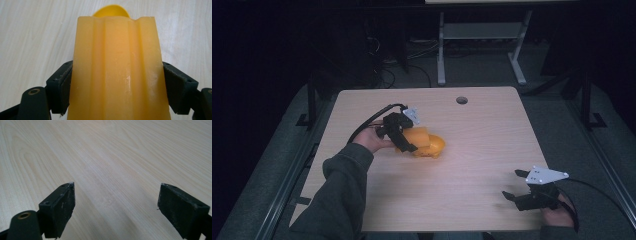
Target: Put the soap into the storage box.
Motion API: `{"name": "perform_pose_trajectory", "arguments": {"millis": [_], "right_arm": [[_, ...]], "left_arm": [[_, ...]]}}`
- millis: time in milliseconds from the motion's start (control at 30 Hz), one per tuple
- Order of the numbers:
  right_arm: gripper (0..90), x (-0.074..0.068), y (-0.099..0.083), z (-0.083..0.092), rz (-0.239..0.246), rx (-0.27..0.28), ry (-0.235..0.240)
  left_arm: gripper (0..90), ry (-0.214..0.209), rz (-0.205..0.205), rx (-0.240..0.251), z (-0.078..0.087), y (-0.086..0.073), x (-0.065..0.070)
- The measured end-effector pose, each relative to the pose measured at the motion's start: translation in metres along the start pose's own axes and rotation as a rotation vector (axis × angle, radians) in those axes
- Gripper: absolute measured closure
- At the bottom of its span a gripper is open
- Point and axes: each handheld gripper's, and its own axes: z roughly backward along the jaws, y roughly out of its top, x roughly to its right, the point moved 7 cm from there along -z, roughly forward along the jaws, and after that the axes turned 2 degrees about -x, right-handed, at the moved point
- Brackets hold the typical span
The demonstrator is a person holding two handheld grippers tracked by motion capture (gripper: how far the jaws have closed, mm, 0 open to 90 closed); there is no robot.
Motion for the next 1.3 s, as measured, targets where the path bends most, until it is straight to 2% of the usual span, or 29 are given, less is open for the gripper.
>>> {"name": "perform_pose_trajectory", "arguments": {"millis": [67, 233, 267, 633, 1100, 1300], "right_arm": [[13.9, 0.0, 0.0, 0.0, -0.003, 0.0, 0.001], [14.0, 0.0, 0.0, 0.0, -0.003, 0.001, 0.0], [13.9, 0.0, 0.0, 0.0, -0.003, -0.001, 0.002], [13.9, 0.0, -0.001, 0.0, -0.003, -0.004, 0.003], [13.9, 0.0, -0.001, -0.001, -0.003, -0.006, 0.006], [13.9, 0.001, -0.001, -0.001, 0.001, -0.006, 0.007]], "left_arm": [[21.1, -0.01, 0.005, 0.012, -0.002, 0.003, -0.002], [21.1, -0.018, -0.003, 0.006, -0.007, 0.007, -0.005], [21.0, -0.032, -0.003, 0.017, -0.01, 0.011, -0.006], [21.1, -0.052, -0.011, 0.039, -0.02, 0.023, -0.011], [21.1, -0.091, -0.024, 0.023, -0.04, 0.03, -0.011], [21.0, -0.095, -0.023, 0.019, -0.046, 0.029, -0.012]]}}
